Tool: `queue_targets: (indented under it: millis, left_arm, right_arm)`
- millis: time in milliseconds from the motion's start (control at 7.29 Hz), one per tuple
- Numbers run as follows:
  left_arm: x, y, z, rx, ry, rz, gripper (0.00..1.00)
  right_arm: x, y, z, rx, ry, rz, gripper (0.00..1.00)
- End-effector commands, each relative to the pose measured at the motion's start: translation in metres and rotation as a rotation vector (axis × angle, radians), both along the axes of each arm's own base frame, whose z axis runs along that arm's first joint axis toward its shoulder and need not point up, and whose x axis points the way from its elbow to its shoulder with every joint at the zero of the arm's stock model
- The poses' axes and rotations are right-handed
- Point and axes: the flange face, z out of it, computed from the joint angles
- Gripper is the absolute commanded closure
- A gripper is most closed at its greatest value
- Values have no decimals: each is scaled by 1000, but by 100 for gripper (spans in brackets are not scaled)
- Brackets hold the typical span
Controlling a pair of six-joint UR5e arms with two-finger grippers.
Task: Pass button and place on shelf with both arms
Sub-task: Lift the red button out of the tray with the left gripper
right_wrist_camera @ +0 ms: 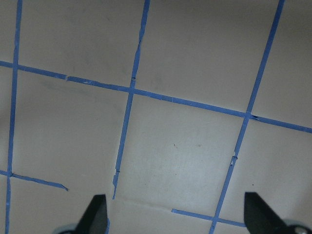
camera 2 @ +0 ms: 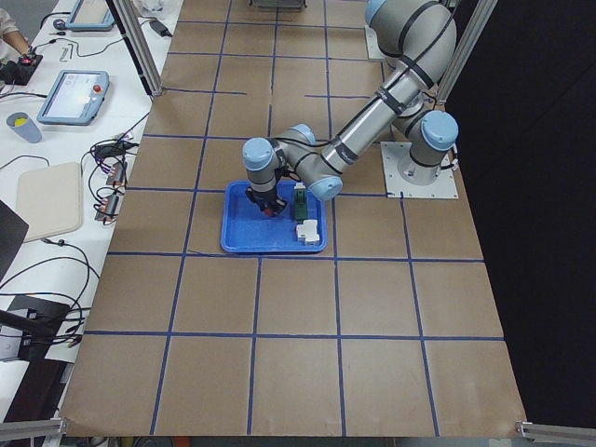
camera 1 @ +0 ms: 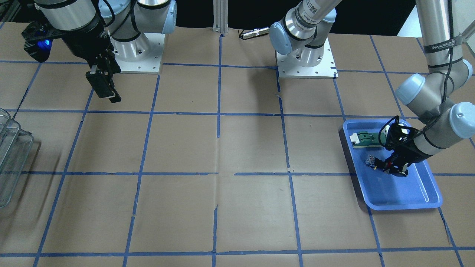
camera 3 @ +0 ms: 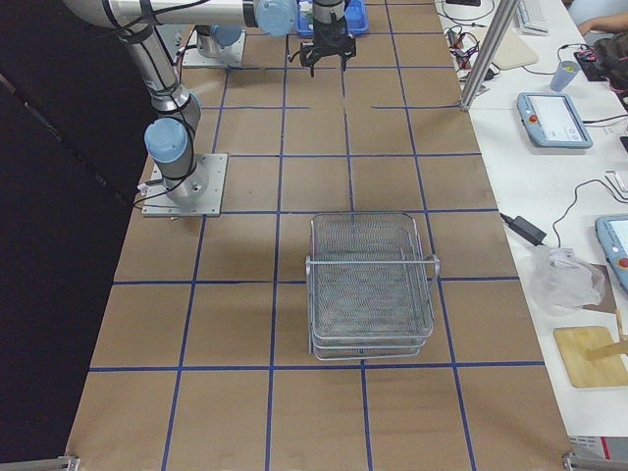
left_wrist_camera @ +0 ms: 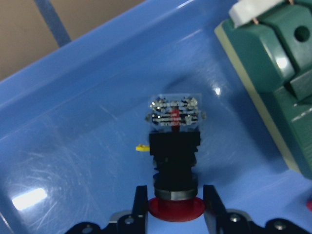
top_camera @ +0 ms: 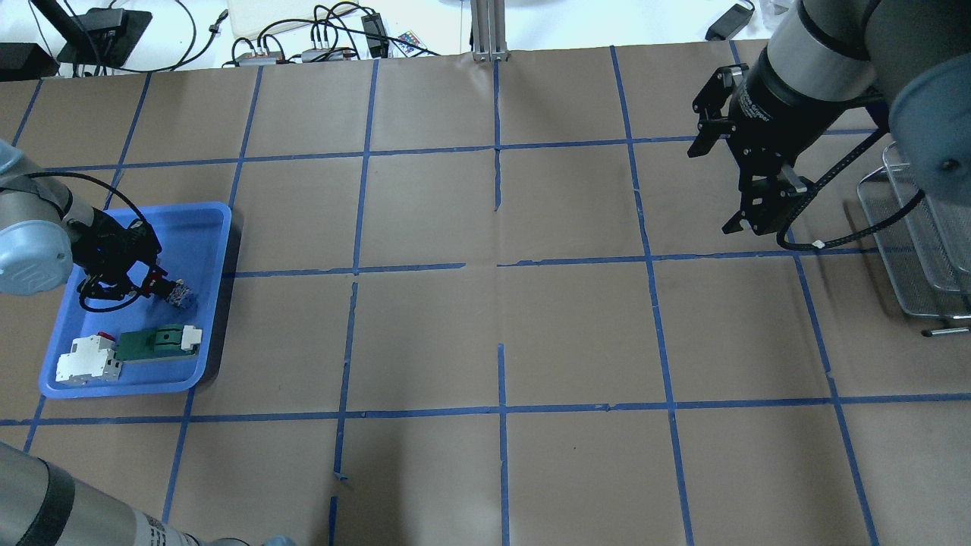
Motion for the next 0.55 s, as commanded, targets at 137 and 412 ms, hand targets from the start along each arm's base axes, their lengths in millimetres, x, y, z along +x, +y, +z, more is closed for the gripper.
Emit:
queue_targets:
  millis: [137, 412]
  left_arm:
    - [-7, -3, 11, -38, 32, 31, 100]
    - [-10, -6, 18, -32, 68, 71, 100]
  right_arm:
    - [0, 0, 0, -1, 1, 1, 0]
    - [0, -1, -1, 1, 4, 0, 0]
